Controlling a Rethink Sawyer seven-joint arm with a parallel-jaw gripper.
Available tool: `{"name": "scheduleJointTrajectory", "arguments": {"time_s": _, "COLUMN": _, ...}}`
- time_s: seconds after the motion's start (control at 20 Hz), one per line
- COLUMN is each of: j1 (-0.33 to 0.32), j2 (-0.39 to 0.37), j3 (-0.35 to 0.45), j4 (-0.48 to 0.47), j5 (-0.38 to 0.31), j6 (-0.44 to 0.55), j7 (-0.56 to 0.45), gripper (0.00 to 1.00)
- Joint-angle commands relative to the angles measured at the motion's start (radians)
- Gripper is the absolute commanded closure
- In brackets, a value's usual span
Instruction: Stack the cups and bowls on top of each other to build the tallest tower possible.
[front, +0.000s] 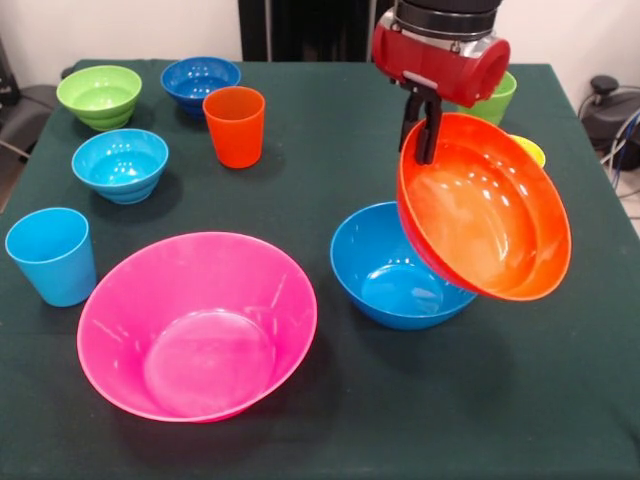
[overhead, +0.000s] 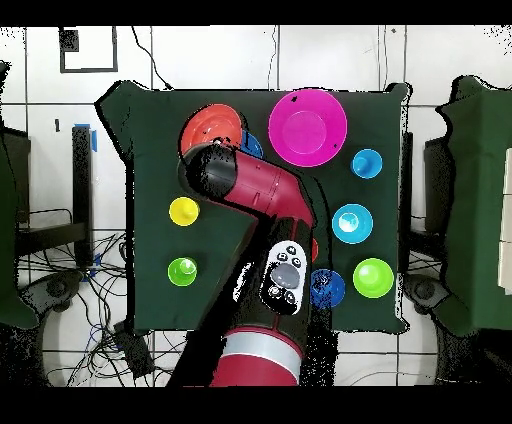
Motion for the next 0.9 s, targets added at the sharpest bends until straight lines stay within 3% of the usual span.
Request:
{"name": "scheduleJointTrajectory", "arguments": {"time_s": 0.05, "j1": -0.031, "j2": -0.011, "j3": 0.143, "j4": 0.116, "j5": -0.052, "j6": -0.004, "j7": 0.007, "gripper": 1.0}}
{"name": "scheduleJointTrajectory", "arguments": {"time_s": 0.9, "j1": -0.037, "j2": -0.026, "j3": 0.141, "j4": 0.147, "j5": -0.074, "j6": -0.038, "j7": 0.006, "gripper": 1.0}}
